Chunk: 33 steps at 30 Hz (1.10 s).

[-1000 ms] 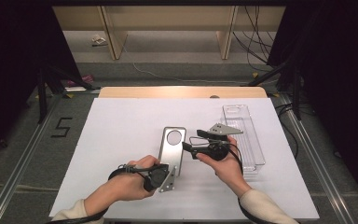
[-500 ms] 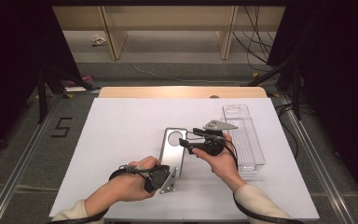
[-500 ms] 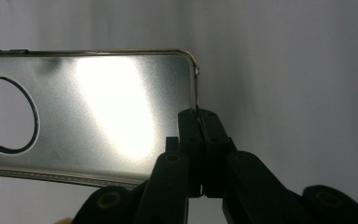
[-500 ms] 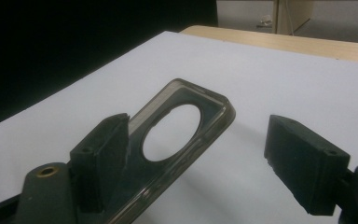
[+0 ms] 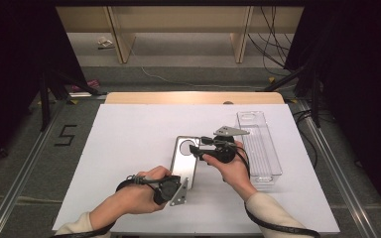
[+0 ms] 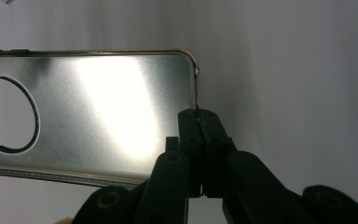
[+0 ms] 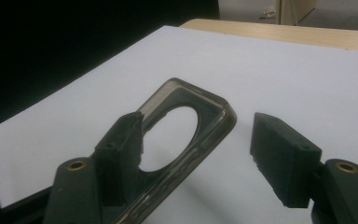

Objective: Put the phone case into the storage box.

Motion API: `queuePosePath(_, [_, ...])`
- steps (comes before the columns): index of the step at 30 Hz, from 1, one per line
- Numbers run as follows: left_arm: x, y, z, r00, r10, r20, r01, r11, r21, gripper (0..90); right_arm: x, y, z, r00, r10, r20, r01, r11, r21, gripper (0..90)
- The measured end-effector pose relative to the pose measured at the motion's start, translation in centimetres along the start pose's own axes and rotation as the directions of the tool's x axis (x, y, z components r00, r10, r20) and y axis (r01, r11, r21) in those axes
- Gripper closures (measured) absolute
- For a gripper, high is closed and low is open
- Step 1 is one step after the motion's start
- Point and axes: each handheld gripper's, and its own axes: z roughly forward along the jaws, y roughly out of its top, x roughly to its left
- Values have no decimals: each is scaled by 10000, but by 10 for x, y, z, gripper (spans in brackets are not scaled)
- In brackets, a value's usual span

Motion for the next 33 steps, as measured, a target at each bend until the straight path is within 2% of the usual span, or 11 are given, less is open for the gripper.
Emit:
queuePosePath(9, [0,0,1,10000,47,24,-47,10000,25,886,-1,1,0,9996,167,-219,-166,9998,60,476])
queuePosePath(21, [-1,1,3,9999,101,101,-102,9999,89,886,1,5,-5,9995,206,-225,-206,9998,-21,626])
queuePosePath(28, [-2,1,7,9997,191,164,-194,9996,203,886,5,10,-8,9995,286,-160,-284,9996,70,673])
queuePosePath(33, [-2,0,10,9997,179,142,-182,9995,246,887,13,16,-12,9995,310,-86,-311,9994,-122,711])
